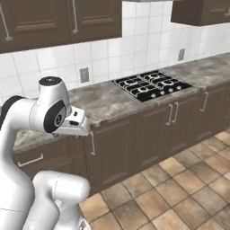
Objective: Navigate to the sink.
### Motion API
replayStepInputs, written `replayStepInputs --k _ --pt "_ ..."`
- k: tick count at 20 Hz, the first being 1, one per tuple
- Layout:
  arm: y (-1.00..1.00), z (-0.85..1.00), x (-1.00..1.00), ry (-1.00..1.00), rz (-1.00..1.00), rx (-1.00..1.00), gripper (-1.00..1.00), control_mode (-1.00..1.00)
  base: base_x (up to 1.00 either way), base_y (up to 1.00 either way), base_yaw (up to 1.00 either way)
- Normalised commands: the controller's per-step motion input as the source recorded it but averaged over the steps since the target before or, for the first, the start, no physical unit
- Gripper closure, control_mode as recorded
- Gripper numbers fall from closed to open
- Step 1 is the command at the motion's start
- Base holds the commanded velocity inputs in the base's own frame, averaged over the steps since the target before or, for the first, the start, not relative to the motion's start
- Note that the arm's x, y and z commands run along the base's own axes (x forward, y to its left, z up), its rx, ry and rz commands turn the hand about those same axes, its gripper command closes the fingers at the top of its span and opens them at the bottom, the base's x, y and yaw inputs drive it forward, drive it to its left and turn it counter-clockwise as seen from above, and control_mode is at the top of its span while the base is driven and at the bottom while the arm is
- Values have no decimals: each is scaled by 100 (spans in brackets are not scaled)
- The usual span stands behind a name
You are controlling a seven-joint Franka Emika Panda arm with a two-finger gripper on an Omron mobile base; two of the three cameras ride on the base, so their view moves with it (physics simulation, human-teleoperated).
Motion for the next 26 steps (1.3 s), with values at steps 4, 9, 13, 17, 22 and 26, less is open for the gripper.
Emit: replayStepInputs --k 4,9,13,17,22,26 --pt "0 0 0 0 0 0 -100 100 24 -46 -61" --pt "0 0 0 0 0 0 -100 100 17 -44 -62" --pt "0 0 0 0 0 0 -100 100 8 -41 -62" --pt "0 0 0 0 0 0 -100 100 9 -39 -62" --pt "0 0 0 0 0 0 -100 100 76 -4 -42" --pt "0 0 0 0 0 0 -100 100 100 0 -33"
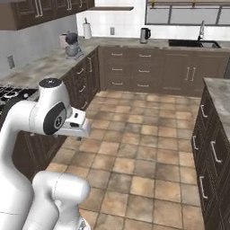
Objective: Navigate to the sink.
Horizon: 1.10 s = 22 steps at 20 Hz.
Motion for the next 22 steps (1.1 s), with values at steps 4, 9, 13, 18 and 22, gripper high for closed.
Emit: replayStepInputs --k 4,9,13,18,22 --pt "0 0 0 0 0 0 -100 100 100 0 -30" --pt "0 0 0 0 0 0 -100 100 100 0 -28" --pt "0 0 0 0 0 0 -100 100 100 0 -24" --pt "0 0 0 0 0 0 -100 100 100 6 -19" --pt "0 0 0 0 0 0 -100 100 100 5 -12"
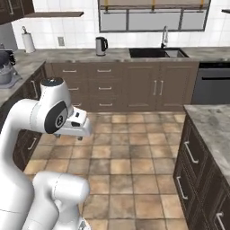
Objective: Navigate to the sink.
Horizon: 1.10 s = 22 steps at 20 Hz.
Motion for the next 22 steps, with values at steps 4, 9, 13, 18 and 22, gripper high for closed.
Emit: replayStepInputs --k 4,9,13,18,22 --pt "0 0 0 0 0 0 -100 100 100 6 -9" --pt "0 0 0 0 0 0 -100 100 100 2 -10" --pt "0 0 0 0 0 0 -100 100 100 0 -9" --pt "0 0 0 0 0 0 -100 100 100 0 -6" --pt "0 0 0 0 0 0 -100 100 100 0 -1"
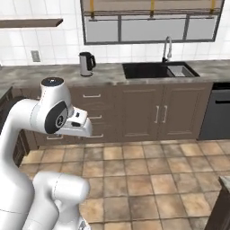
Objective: Navigate to the sink.
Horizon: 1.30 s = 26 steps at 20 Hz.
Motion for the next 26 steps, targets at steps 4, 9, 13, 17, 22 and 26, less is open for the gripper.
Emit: replayStepInputs --k 4,9,13,17,22,26 --pt "0 0 0 0 0 0 -100 100 100 -17 0" --pt "0 0 0 0 0 0 -100 100 100 -38 2" --pt "0 0 0 0 0 0 -100 100 100 -53 7" --pt "0 0 0 0 0 0 -100 100 100 -53 10" --pt "0 0 0 0 0 0 -100 100 100 -58 9" --pt "0 0 0 0 0 0 -100 100 100 -62 10"
